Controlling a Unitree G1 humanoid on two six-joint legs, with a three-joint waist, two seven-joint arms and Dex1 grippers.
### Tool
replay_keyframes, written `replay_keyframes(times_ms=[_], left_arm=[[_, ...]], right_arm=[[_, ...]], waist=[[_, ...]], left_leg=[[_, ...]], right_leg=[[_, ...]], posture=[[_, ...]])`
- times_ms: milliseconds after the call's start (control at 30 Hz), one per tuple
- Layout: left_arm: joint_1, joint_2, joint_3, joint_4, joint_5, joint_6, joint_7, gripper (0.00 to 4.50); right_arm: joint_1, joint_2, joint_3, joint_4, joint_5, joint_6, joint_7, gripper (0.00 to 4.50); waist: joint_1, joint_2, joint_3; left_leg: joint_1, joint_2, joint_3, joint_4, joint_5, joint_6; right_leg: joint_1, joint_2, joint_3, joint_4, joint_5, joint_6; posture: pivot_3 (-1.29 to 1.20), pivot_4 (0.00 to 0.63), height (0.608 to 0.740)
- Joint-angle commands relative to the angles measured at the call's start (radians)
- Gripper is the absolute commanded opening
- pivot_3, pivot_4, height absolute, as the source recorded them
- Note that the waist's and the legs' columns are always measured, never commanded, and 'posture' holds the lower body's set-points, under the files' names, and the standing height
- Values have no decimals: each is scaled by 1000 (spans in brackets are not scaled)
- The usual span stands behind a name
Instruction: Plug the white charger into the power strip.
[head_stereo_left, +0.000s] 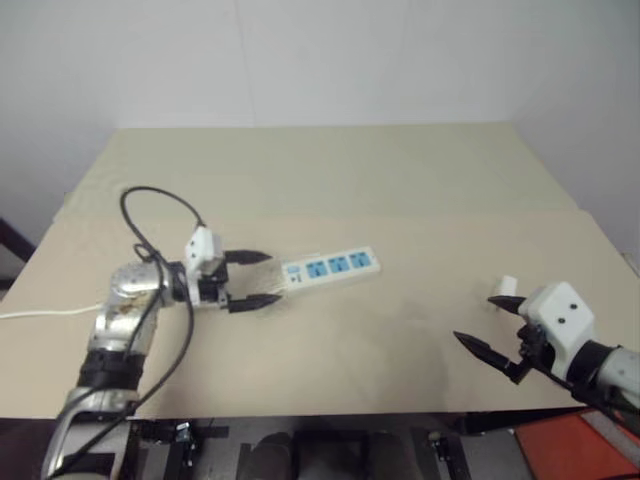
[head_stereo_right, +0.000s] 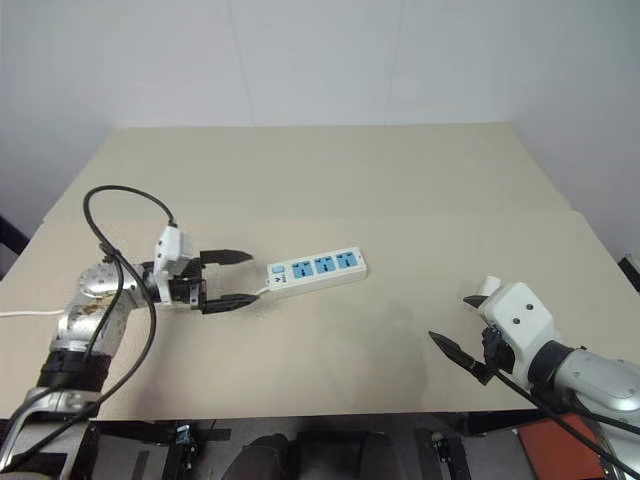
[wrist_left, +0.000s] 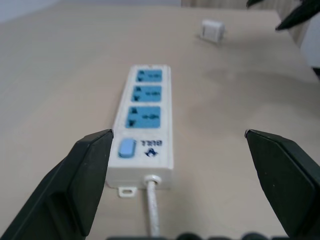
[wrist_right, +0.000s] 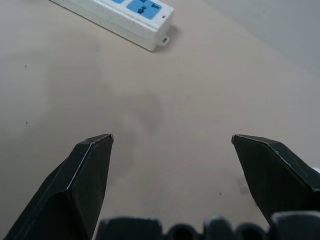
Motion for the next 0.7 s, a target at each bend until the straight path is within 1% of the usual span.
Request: replay_keyframes(times_ms=[33,133,233,267,300,367,533,633,700], left_arm=[[-57,-77,77,142,-71,-125,-27,4455],[-108,-97,66,295,-41,-207,-100,4455],[-151,-111,55,408,-21,-255,-149,4455],[-163,-115,53,441,-16,-267,-163,4455],[-164,-130,64,476,-3,-353,-149,4455],[-198,-143,62,568,11,-371,-179,4455],[-270,-181,69,711,15,-420,-241,4455],[-289,-206,99,779,12,-491,-242,4455],[-304,-222,117,820,28,-532,-214,4455]], right_arm=[[-9,-9,-20,-27,-2,-15,0,4500],[-20,-20,-18,-23,-3,-13,4,4500],[-22,-27,-22,-22,-3,-11,7,4500],[-23,-29,-21,-21,-2,-11,7,4500],[-23,-30,-21,-20,-1,-10,8,4500],[-27,-30,-25,-19,2,-10,8,4500],[-35,-27,-23,-27,3,-3,-2,4500],[-30,-27,-34,-39,9,3,-2,4500],[-22,-29,-51,-47,17,8,4,4500]], waist=[[2,0,0],[2,0,0],[-2,0,0],[-3,0,0],[-3,0,0],[-2,0,0],[-1,-1,0],[0,-1,0],[0,-1,1]], left_leg=[[0,0,0,0,0,0],[0,-1,0,0,0,0],[0,-1,0,0,0,0],[0,-1,0,0,0,0],[0,-1,0,0,0,0],[0,-1,0,0,0,0],[0,-2,0,0,0,0],[-1,-3,0,0,0,0],[-1,-3,0,0,0,0]], right_leg=[[0,0,0,0,0,0],[0,0,0,0,0,0],[0,0,0,0,0,0],[0,0,0,0,0,0],[0,0,0,0,0,0],[0,0,0,0,0,0],[0,0,-1,0,0,0],[0,0,-1,0,0,0],[0,0,-1,0,0,0]], posture=[[0,150,740],[0,150,740],[0,150,740],[0,150,740],[0,150,740],[0,150,740],[0,150,740],[0,150,740],[0,150,740]])
